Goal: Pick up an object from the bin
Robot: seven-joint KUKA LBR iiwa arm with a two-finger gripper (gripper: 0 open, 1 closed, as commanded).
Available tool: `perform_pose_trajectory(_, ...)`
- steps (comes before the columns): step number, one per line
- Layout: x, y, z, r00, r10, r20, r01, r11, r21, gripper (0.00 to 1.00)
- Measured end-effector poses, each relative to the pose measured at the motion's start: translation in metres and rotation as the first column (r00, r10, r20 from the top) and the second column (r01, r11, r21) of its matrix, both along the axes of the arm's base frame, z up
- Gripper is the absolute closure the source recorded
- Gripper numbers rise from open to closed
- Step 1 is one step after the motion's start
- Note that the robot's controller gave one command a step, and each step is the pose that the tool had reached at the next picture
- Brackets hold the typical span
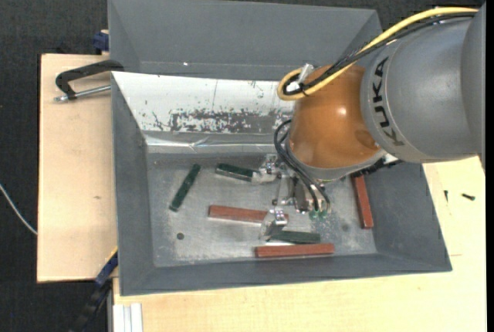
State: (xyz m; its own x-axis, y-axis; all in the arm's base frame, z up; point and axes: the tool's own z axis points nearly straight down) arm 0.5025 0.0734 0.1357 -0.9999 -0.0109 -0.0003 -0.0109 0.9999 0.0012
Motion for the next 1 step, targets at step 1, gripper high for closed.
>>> perform_pose_trajectory(1,0.0066,-0.001,-0.0571,0.998,0.052,0.021,-0.052,0.999,0.004,0.0)
